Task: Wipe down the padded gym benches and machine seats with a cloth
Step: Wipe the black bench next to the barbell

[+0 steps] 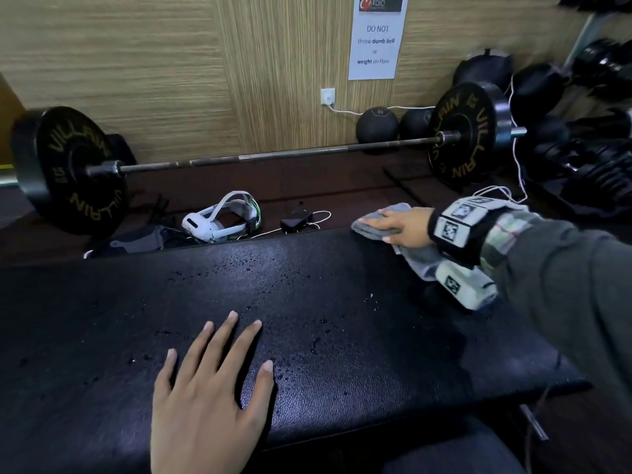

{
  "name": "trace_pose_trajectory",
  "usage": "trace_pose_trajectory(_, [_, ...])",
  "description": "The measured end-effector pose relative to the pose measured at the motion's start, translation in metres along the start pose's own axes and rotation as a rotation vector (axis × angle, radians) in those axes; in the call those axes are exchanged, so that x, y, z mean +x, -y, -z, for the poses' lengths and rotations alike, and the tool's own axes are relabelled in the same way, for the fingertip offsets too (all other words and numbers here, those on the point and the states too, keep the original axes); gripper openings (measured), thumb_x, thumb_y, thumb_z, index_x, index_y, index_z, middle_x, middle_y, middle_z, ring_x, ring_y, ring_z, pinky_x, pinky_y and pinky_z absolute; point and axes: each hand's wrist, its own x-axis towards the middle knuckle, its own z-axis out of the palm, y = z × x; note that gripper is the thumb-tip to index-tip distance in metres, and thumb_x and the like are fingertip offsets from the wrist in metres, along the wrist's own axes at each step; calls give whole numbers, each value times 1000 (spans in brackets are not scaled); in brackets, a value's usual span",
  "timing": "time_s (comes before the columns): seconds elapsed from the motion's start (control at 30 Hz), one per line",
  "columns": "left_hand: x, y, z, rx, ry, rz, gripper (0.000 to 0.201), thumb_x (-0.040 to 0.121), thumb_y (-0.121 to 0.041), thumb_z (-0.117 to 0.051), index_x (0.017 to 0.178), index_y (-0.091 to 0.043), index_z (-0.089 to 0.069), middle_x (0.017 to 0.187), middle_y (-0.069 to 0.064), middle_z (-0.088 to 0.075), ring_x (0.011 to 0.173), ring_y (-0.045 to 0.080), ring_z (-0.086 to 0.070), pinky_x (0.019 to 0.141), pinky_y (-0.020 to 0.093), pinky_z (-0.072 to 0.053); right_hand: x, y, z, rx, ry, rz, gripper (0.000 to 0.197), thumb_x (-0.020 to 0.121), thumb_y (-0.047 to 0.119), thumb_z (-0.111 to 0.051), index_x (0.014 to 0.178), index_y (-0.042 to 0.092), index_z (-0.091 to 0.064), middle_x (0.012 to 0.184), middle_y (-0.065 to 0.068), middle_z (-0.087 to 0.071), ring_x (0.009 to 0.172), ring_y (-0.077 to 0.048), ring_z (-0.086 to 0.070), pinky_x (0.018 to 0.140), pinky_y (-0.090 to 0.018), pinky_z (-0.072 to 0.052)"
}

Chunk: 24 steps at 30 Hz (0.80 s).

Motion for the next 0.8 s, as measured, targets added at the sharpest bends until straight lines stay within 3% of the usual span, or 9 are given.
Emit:
trace_pose_trajectory(0.13, [-1, 0, 1, 0, 7, 0, 53, 81, -60, -39, 131, -49, -55, 146, -18, -49, 136, 9, -43, 112, 47, -30, 3, 27, -9, -38, 7, 112, 57, 100, 29, -37, 145, 44, -7, 158, -2, -5, 139, -25, -25, 114, -39, -19])
trace_pose_trajectory(0.23, [-1, 0, 1, -1, -1, -2, 53, 82, -60, -39, 131, -48, -56, 145, -18, -49, 136, 10, -44, 112, 48, -30, -20, 20, -22, 30, 33, 296, 64, 98, 23, -42, 144, 41, -1, 158, -2, 2, 144, -20, -6, 117, -39, -3])
trace_pose_trajectory(0.3, [-2, 0, 0, -2, -2, -4, 53, 82, -59, -39, 131, -48, -56, 146, -18, -49, 136, 10, -43, 112, 48, -30, -37, 2, -25, 84, 79, 372, 68, 97, 19, -47, 138, 47, 0, 157, -1, 1, 144, -16, -2, 117, -36, -1])
trace_pose_trajectory(0.4, [-1, 0, 0, -8, 0, -2, 53, 82, -60, -39, 132, -49, -55, 146, -18, -48, 137, 10, -42, 112, 48, -29, -49, -26, -22, 158, 122, 275, 68, 96, 18, -48, 129, 60, -6, 156, 7, 2, 144, -12, -2, 118, -35, -6])
trace_pose_trajectory(0.5, [0, 0, 0, -1, 2, -4, 53, 82, -60, -39, 132, -48, -55, 146, -17, -48, 137, 10, -43, 112, 48, -29, -37, -33, -14, 80, 79, 78, 65, 98, 22, -43, 132, 51, 4, 157, 5, 4, 143, -18, -12, 115, -33, -13])
trace_pose_trajectory(0.57, [1, 0, 0, 1, 7, -5, 53, 83, -60, -39, 132, -49, -55, 146, -18, -48, 137, 10, -43, 112, 48, -29, -22, -24, -8, 25, 47, 1, 63, 100, 23, -39, 142, 42, 4, 158, -1, -1, 142, -21, -18, 110, -26, -15])
trace_pose_trajectory(0.67, [0, 0, 1, -1, 7, 5, 53, 82, -60, -39, 132, -49, -54, 146, -19, -48, 137, 9, -42, 112, 48, -29, -1, 1, -3, -11, -5, -16, 57, 100, 24, -35, 147, 36, -5, 157, -4, -13, 141, -21, -20, 105, -22, -15])
trace_pose_trajectory(0.73, [-1, -1, 2, -5, 5, 5, 53, 82, -60, -39, 132, -50, -54, 146, -19, -48, 137, 9, -42, 112, 48, -29, 4, 20, -2, -49, -14, 22, 57, 101, 26, -34, 146, 41, -4, 157, -5, -8, 140, -23, -22, 110, -29, -18])
trace_pose_trajectory(0.8, [-2, -1, 2, -9, 6, 6, 53, 82, -60, -39, 132, -50, -54, 146, -20, -48, 137, 8, -42, 112, 47, -29, -1, 32, -6, -53, 7, 108, 57, 101, 24, -33, 146, 40, -3, 157, -6, -9, 141, -24, -22, 110, -29, -16])
